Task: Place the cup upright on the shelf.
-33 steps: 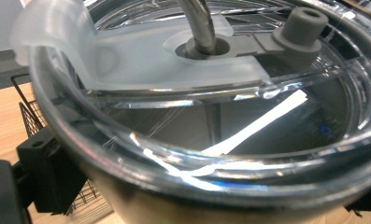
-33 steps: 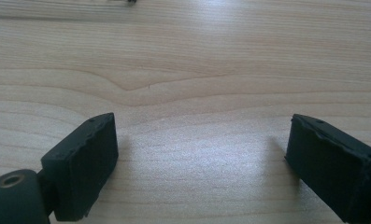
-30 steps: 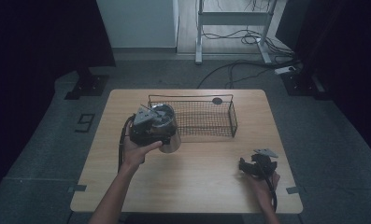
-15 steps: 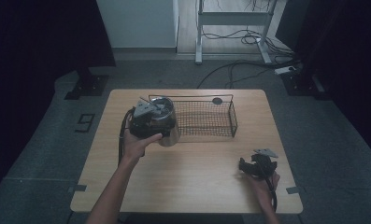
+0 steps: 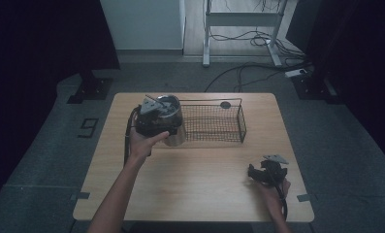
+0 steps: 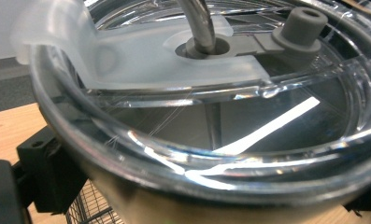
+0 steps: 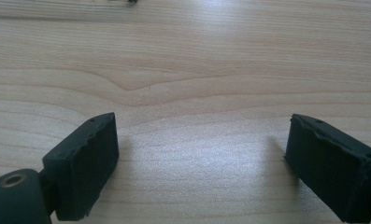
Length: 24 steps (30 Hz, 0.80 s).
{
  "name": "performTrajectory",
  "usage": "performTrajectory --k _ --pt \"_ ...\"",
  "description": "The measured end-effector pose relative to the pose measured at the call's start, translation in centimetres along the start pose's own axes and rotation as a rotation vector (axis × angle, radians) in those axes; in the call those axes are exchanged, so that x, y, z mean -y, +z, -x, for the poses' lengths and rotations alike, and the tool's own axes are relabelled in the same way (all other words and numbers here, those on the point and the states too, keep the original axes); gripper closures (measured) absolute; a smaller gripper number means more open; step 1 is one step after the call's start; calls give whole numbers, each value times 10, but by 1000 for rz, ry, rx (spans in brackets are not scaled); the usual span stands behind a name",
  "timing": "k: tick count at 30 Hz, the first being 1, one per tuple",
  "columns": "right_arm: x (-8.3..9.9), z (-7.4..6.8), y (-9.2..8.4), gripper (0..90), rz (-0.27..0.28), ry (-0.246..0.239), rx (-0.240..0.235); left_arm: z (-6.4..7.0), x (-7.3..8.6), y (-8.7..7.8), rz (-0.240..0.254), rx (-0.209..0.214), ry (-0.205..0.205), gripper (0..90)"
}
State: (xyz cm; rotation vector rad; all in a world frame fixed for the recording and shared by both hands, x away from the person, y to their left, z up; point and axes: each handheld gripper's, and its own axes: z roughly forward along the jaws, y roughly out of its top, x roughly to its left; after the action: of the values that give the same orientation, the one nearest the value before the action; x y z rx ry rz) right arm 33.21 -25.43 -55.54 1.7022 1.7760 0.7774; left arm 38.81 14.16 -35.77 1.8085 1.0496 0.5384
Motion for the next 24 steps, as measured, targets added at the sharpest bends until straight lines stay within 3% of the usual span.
performTrajectory --k 9,24 --pt "0 0 0 96 1 0 -1 -7 -8 9 15 5 -32 42" --pt "0 0 0 99 3 0 0 -14 -21 23 2 -29 -31 42"
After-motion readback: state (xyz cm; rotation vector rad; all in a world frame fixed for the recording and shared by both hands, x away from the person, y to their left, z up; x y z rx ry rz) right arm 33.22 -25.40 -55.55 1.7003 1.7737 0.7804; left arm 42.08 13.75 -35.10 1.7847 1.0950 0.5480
